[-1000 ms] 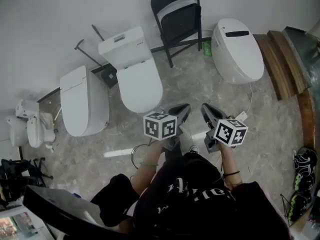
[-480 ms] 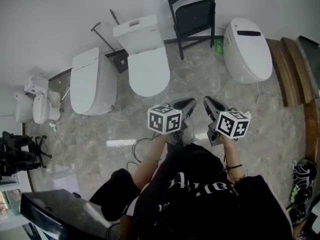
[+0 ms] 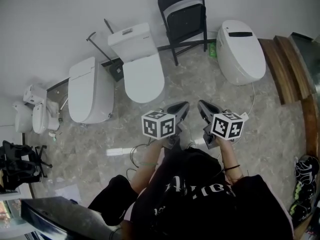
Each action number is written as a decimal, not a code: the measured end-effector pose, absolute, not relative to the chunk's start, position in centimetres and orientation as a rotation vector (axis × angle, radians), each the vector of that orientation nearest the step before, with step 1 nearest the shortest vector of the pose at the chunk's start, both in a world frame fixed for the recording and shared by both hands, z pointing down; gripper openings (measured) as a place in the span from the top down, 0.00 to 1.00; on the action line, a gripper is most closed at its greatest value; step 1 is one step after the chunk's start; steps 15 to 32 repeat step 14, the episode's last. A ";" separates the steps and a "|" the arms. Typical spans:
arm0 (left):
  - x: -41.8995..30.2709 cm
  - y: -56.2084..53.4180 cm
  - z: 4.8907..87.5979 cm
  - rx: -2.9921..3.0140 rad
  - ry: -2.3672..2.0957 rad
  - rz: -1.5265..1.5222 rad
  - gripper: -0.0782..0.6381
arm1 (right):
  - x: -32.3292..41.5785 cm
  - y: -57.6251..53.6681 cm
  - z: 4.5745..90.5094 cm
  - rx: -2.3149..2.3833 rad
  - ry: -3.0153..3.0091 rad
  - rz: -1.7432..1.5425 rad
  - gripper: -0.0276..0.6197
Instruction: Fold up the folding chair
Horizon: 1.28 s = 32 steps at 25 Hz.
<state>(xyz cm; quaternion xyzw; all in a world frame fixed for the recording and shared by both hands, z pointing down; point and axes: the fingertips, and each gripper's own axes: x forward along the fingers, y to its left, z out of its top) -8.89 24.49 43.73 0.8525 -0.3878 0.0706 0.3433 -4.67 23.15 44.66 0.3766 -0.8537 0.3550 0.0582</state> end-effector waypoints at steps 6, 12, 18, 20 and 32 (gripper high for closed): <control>-8.3 24.2 43.5 2.227 -0.999 0.195 0.89 | -4.1 23.0 44.6 1.154 -2.583 1.078 0.92; -7.8 23.9 43.7 2.228 -1.002 0.206 0.88 | -3.5 22.6 44.9 1.164 -2.576 1.092 0.92; -7.7 23.8 43.7 2.224 -1.004 0.208 0.88 | -3.4 22.6 44.9 1.164 -2.572 1.097 0.92; -7.7 23.8 43.7 2.224 -1.004 0.208 0.88 | -3.4 22.6 44.9 1.164 -2.572 1.097 0.92; -7.7 23.8 43.7 2.224 -1.004 0.208 0.88 | -3.4 22.6 44.9 1.164 -2.572 1.097 0.92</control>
